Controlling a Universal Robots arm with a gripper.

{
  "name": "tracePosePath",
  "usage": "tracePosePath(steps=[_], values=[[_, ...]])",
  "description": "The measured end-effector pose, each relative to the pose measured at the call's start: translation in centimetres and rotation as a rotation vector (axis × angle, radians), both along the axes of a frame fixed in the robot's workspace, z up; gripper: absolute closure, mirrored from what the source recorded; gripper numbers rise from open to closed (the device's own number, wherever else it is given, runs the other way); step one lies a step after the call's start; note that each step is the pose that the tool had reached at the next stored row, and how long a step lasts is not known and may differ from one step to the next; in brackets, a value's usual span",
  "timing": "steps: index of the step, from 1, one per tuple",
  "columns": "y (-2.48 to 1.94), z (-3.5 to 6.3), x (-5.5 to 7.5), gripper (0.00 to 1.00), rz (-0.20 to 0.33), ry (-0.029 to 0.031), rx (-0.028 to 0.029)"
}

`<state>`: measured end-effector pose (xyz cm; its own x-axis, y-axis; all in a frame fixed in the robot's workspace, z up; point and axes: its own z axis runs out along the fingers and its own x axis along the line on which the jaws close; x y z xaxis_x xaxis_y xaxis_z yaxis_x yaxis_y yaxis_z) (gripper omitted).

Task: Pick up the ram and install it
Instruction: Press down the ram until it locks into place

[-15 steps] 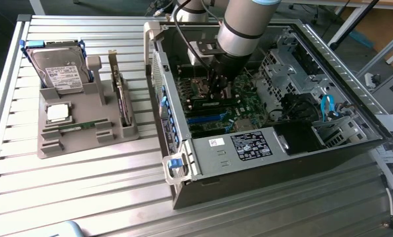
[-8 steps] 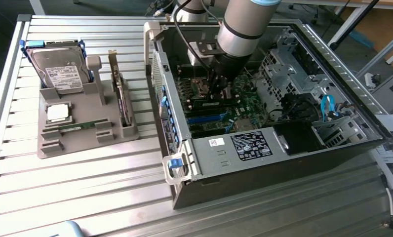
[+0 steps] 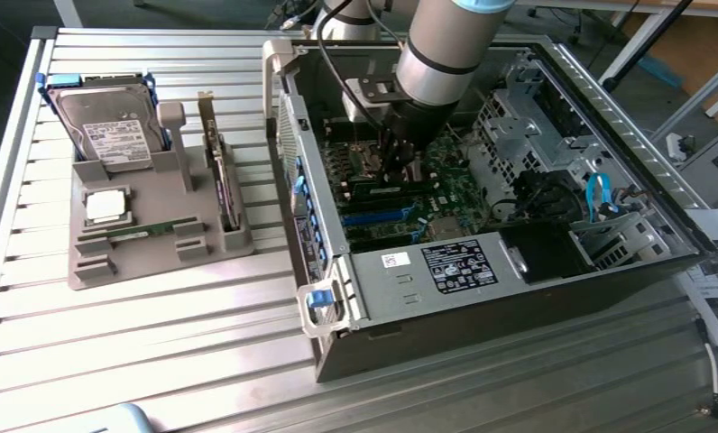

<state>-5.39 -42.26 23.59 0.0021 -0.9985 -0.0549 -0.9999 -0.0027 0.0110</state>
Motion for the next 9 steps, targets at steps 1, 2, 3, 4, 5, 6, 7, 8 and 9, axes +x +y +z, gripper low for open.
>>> tracePosePath(steps=[1, 2, 3, 4, 5, 6, 7, 8, 9], values=[[0.00, -0.03, 0.00, 0.89, 0.000, 0.0001, -0.0002], [0.00, -0.03, 0.00, 0.89, 0.000, 0.0000, -0.0002], [0.00, -0.04, 0.00, 0.89, 0.000, 0.0000, -0.0001], [0.00, -0.04, 0.00, 0.89, 0.000, 0.0000, 0.0000], [0.00, -0.05, 0.00, 0.89, 0.000, 0.0000, 0.0001], [0.00, -0.05, 0.00, 0.89, 0.000, 0.0000, 0.0000], [0.00, -0.08, 0.00, 0.89, 0.000, 0.0000, 0.0001], [0.00, -0.11, 0.00, 0.89, 0.000, 0.0000, 0.0002], [0.00, -0.13, 0.00, 0.89, 0.000, 0.0000, 0.0001]])
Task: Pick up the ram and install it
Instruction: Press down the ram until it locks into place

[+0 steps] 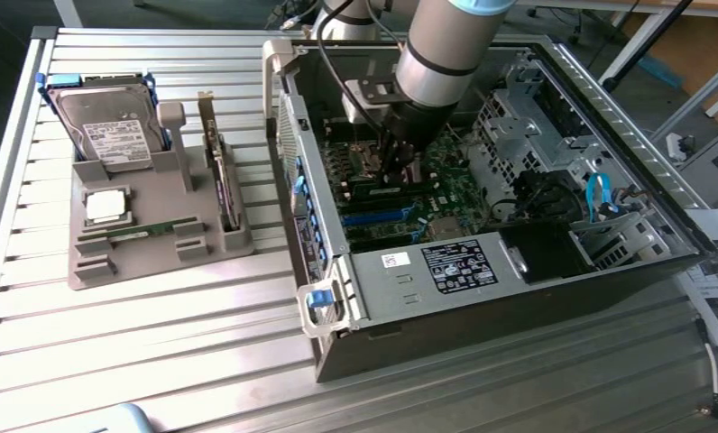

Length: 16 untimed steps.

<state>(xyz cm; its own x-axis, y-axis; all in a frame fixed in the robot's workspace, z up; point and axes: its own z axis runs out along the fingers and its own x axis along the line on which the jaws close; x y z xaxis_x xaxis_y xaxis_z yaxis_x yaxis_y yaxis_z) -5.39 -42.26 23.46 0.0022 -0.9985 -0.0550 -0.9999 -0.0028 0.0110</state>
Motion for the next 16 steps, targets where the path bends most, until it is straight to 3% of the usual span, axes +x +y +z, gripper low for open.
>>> tracePosePath(steps=[16], values=[[-0.02, -0.34, 0.00, 0.89, 0.000, 0.0001, -0.0002]])
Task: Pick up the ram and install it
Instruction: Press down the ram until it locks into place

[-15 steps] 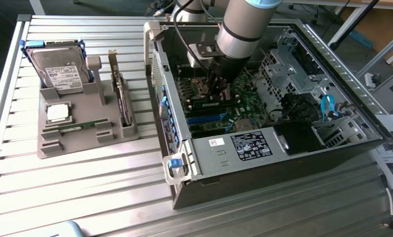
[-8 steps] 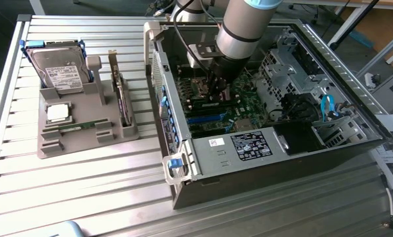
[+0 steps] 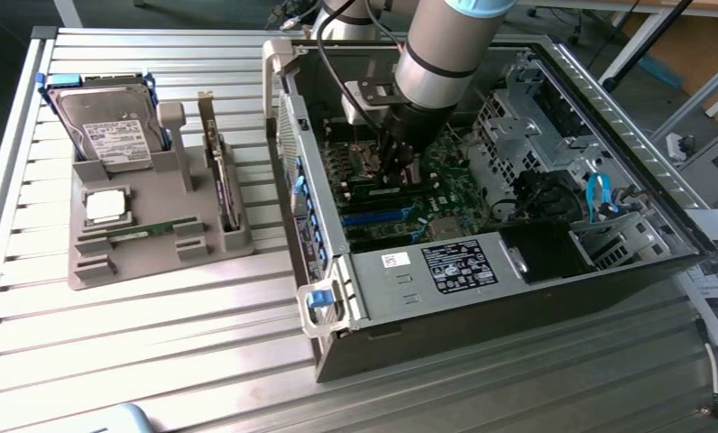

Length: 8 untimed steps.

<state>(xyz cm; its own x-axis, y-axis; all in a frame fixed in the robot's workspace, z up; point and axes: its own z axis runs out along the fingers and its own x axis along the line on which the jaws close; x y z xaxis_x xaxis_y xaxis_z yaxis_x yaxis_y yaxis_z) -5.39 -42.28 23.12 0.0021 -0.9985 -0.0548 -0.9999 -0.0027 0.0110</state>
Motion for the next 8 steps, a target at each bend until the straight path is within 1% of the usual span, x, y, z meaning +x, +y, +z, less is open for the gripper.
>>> tracePosePath(steps=[8], values=[[-0.02, -0.19, 0.00, 0.89, 0.000, 0.0000, 0.0000]])
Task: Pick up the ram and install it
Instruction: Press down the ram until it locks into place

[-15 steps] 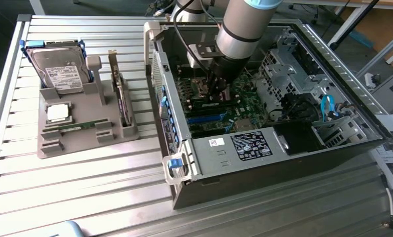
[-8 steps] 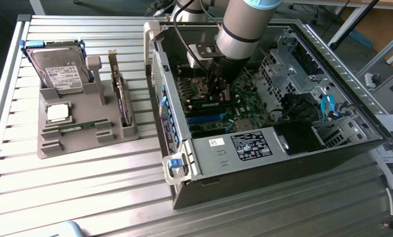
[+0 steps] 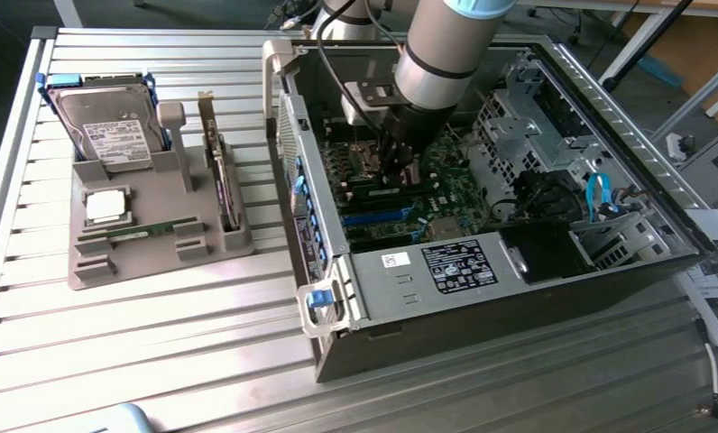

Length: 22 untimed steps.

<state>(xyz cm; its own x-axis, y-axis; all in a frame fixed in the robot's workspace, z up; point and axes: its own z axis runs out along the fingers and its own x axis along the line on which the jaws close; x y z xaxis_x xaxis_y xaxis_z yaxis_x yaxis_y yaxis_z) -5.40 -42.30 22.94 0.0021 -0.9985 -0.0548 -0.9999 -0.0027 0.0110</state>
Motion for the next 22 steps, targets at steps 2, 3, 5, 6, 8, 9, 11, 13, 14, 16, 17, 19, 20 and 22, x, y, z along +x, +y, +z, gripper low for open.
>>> tracePosePath(steps=[2, 3, 5, 6, 8, 9, 11, 13, 14, 16, 17, 19, 20, 22], values=[[-0.01, -0.04, 0.0, 0.89, 0.000, 0.0000, 0.0000], [-0.01, -0.06, 0.0, 0.89, 0.000, 0.0000, -0.0001], [-0.01, -0.07, 0.0, 0.89, 0.000, 0.0000, -0.0001], [-0.01, -0.07, 0.0, 0.89, 0.000, 0.0000, 0.0000], [0.00, -0.07, 0.0, 0.89, 0.000, -0.0001, 0.0003], [0.00, -0.02, 0.0, 0.89, 0.000, -0.0002, 0.0005], [0.01, 0.09, 0.0, 0.89, 0.000, -0.0006, 0.0009], [0.01, 0.32, 0.0, 0.89, 0.000, -0.0007, 0.0012], [0.00, 0.52, 0.0, 0.89, 0.000, -0.0001, 0.0001], [0.00, 0.88, 0.0, 0.89, 0.000, -0.0002, 0.0001], [-0.01, 1.07, 0.0, 0.89, 0.000, -0.0001, -0.0001], [0.00, 1.45, 0.0, 0.89, 0.000, -0.0001, 0.0000], [0.00, 1.63, 0.0, 0.89, 0.000, -0.0001, 0.0000], [-0.01, 2.02, 0.0, 0.89, 0.000, 0.0000, 0.0000]])
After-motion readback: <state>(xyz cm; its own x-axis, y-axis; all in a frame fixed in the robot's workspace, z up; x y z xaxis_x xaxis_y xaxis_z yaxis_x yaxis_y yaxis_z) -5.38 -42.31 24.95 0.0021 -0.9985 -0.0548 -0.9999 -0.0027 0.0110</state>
